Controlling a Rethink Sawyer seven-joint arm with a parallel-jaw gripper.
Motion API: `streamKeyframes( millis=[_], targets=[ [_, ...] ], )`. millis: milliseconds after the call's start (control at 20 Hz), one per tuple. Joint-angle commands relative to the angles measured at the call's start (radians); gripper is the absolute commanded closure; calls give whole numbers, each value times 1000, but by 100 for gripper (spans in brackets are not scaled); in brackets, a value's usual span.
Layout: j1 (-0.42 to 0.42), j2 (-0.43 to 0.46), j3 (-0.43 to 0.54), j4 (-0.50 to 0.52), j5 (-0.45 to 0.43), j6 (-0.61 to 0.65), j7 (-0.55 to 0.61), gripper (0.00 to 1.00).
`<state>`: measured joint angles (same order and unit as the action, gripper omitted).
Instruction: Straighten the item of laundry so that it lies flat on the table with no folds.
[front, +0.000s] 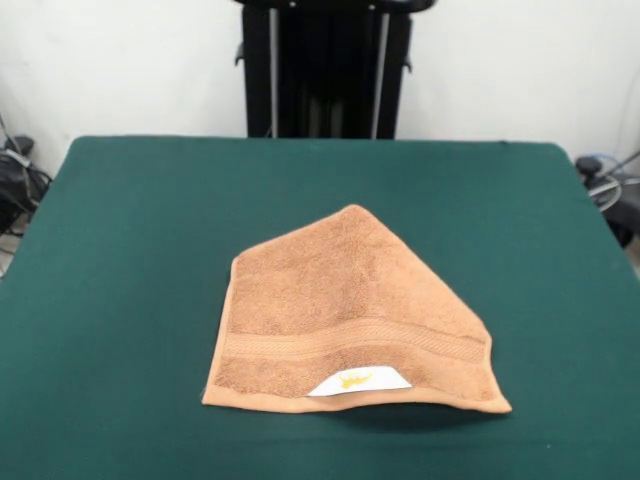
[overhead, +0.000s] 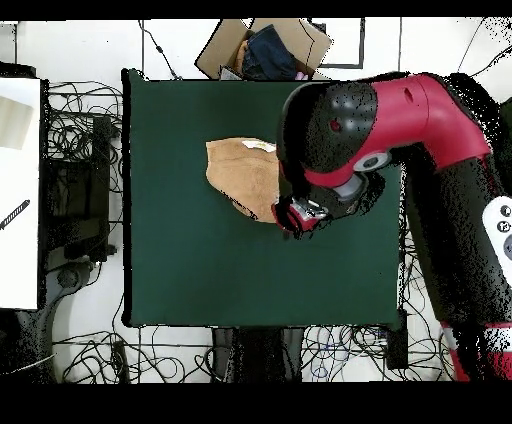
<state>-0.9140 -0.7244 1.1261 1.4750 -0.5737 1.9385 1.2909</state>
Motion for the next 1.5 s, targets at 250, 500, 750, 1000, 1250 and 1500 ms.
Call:
streamKeyframes(
  millis=[250, 500, 750, 1000, 1250, 1500],
  targets=[
    [-22, -253, -104, 258, 133, -53, 162, 0],
    [-76, -411, -84, 377, 242, -35, 115, 0],
    [-114, -518, -79, 438, 303, -83, 73, 0],
    [-117, -554, -87, 467, 318, -95, 55, 0],
    [-100, -568, -105, 508, 328, -145, 70, 0],
    [-47, -586, -120, 564, 373, -225, 123, 0]
  ],
)
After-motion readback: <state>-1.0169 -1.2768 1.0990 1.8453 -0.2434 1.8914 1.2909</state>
